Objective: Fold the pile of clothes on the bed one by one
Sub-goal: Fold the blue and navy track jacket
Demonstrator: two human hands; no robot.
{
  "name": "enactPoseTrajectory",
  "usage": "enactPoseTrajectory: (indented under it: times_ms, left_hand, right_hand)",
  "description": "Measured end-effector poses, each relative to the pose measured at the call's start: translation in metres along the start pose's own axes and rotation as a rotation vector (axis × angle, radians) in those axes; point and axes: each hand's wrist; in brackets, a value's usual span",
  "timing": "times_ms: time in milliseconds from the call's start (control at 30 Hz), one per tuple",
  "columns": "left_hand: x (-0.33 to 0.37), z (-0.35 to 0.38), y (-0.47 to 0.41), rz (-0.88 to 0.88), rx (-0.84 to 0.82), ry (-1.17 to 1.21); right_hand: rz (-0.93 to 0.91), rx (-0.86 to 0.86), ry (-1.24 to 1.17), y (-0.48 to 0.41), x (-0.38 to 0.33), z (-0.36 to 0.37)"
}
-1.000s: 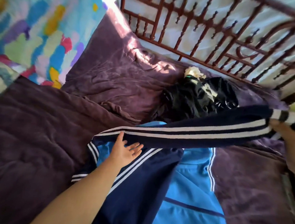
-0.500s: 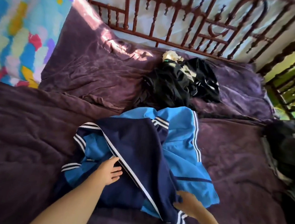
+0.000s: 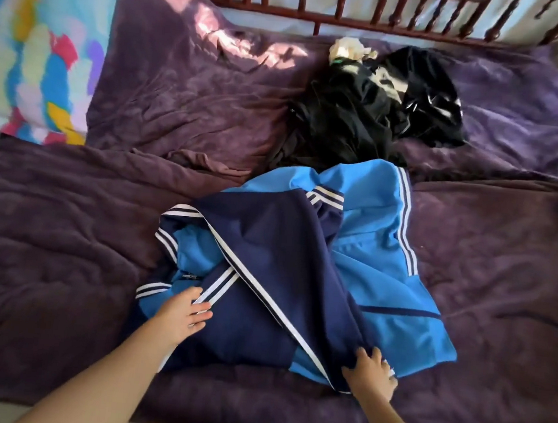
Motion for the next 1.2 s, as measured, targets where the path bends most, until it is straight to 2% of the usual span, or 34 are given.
enactPoseTrajectory:
  times_ms: [133, 267, 367, 433, 533, 667, 700, 733, 800, 867, 933, 1000, 1067, 1200]
  left_hand:
    - [0.002, 0.018, -0.013, 0.003, -0.020, -0.002]
    - [0.010, 0.043, -0.020, 0.021, -0.031, 0.018]
    - [0.023, 0.061, -0.025, 0.043, -0.034, 0.005]
    - [0.033, 0.070, -0.036, 0.044, -0.029, -0.002]
    - [0.041, 0.081, -0.050, 0.001, -0.010, -0.031]
    - [0.056, 0.096, -0.061, -0.017, 0.057, 0.047]
    - [0.060, 0.098, -0.061, -0.029, 0.059, 0.082]
    - [0.065, 0.099, -0.062, -0.035, 0.051, 0.140]
    - [0.080, 0.098, -0.061, -0.015, 0.014, 0.332]
    - [0.096, 0.087, -0.061, 0.048, -0.036, 0.551]
    - [0.106, 0.070, -0.059, 0.108, -0.081, 0.674]
    - [0.100, 0.055, -0.060, 0.102, -0.069, 0.626]
    - [0.081, 0.046, -0.064, 0.029, -0.028, 0.459]
    - [0.052, 0.042, -0.073, -0.046, 0.009, 0.171]
  right_hand:
    - [-0.066, 0.031, -0.075, -0.005, 0.013, 0.000]
    - [-0.074, 0.065, -0.329, -0.006, 0.026, -0.005]
    - [0.067, 0.016, -0.496, -0.013, 0.034, -0.007]
    - [0.141, -0.078, -0.538, -0.022, 0.038, -0.006]
    - [0.142, -0.181, -0.481, -0.031, 0.041, 0.002]
    - [0.135, -0.185, -0.166, -0.033, 0.041, -0.010]
    - [0.124, -0.202, -0.157, -0.033, 0.040, -0.015]
    - [0.111, -0.203, -0.222, -0.036, 0.039, -0.019]
    - [0.076, -0.133, -0.596, -0.042, 0.036, -0.034]
    - [0.056, 0.060, -0.896, -0.049, 0.039, -0.062]
    - [0.050, 0.188, -0.976, -0.062, 0.051, -0.093]
    - [0.090, 0.152, -1.023, -0.072, 0.059, -0.118]
    - [0.142, 0.093, -0.934, -0.079, 0.061, -0.125]
    - [0.231, 0.058, -0.196, -0.074, 0.043, -0.100]
Point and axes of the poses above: each hand's wrist, its own y-axis away from the middle knuckle, its own z-axis out of the palm, x = y × z, and after that the axes turned 1 degree about -x, right-handed
